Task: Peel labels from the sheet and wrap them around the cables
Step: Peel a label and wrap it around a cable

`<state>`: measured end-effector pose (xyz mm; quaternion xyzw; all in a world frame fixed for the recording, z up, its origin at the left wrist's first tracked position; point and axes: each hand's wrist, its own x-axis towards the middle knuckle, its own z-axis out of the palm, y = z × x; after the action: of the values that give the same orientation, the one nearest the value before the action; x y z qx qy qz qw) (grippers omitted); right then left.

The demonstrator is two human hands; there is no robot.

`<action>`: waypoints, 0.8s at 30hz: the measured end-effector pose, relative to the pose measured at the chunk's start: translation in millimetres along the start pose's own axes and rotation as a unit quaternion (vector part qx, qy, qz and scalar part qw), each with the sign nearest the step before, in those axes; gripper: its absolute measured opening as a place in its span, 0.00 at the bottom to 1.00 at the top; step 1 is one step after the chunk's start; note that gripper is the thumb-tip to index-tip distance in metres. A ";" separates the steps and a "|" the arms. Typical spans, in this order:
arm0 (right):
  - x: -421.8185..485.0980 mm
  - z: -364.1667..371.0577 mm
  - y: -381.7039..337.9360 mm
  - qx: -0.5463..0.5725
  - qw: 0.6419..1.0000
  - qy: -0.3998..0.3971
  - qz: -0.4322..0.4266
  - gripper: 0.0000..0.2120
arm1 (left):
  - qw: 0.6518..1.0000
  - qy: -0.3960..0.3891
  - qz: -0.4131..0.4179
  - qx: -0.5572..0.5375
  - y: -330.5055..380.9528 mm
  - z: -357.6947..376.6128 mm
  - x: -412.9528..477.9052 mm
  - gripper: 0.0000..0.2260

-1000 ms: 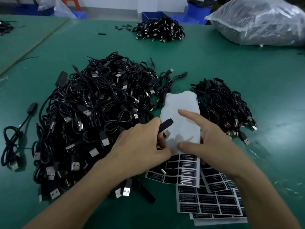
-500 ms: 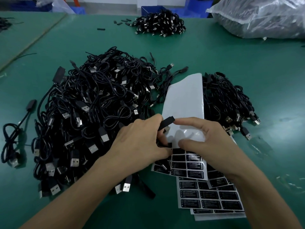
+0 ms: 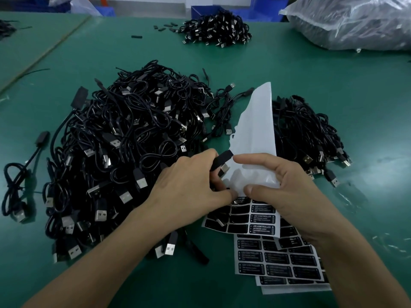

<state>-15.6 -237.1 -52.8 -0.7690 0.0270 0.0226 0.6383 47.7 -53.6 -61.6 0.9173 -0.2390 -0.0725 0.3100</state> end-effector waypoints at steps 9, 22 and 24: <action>0.3 -0.2 0.0 -0.010 1.000 -0.019 0.003 0.25 | 1.000 -0.020 -0.007 -0.019 1.1 -2.1 0.8 0.16; 2.2 1.4 2.0 0.012 0.999 -0.026 0.022 0.25 | 1.000 -0.010 -0.002 -0.024 3.5 -2.2 -0.5 0.15; 2.8 1.0 2.9 0.006 0.999 -0.027 0.021 0.25 | 0.999 -0.015 -0.001 -0.029 3.6 -2.6 -0.6 0.15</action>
<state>-13.0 -236.7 -56.0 -0.7635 0.0258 0.0563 0.6428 46.4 -54.4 -57.3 0.9071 -0.2406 -0.0933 0.3325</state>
